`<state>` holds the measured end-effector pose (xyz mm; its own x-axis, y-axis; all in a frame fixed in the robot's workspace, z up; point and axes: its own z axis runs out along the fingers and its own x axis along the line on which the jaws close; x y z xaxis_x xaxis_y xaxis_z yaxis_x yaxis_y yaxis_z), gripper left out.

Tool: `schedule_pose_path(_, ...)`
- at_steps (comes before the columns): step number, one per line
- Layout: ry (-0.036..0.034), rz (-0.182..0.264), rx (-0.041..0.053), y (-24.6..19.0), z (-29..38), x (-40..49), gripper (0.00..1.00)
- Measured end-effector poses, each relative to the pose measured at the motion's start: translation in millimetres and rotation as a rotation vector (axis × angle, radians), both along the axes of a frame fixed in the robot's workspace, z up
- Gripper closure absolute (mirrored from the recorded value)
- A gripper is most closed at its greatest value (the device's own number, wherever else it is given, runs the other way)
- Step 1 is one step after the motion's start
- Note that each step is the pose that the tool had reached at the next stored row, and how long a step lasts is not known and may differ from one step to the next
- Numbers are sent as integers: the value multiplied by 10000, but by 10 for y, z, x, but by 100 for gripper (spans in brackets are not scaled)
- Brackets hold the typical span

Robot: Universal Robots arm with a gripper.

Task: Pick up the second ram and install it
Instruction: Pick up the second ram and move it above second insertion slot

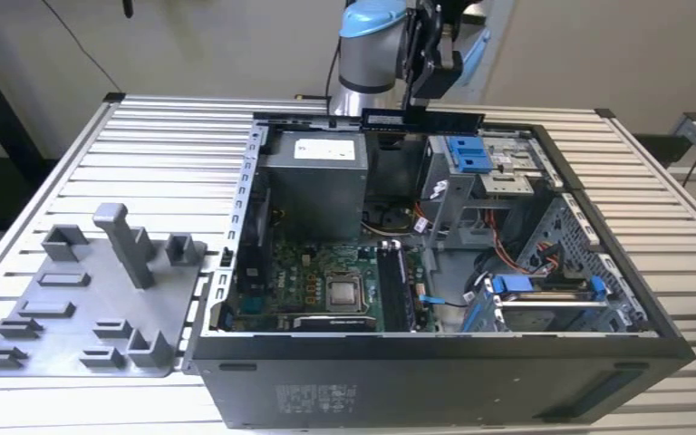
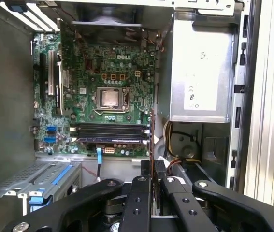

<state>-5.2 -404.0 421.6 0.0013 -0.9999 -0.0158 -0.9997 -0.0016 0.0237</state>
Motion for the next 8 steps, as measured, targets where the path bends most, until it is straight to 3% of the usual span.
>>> schedule_pose_path(8,0,48,0,-23,0,0,86)
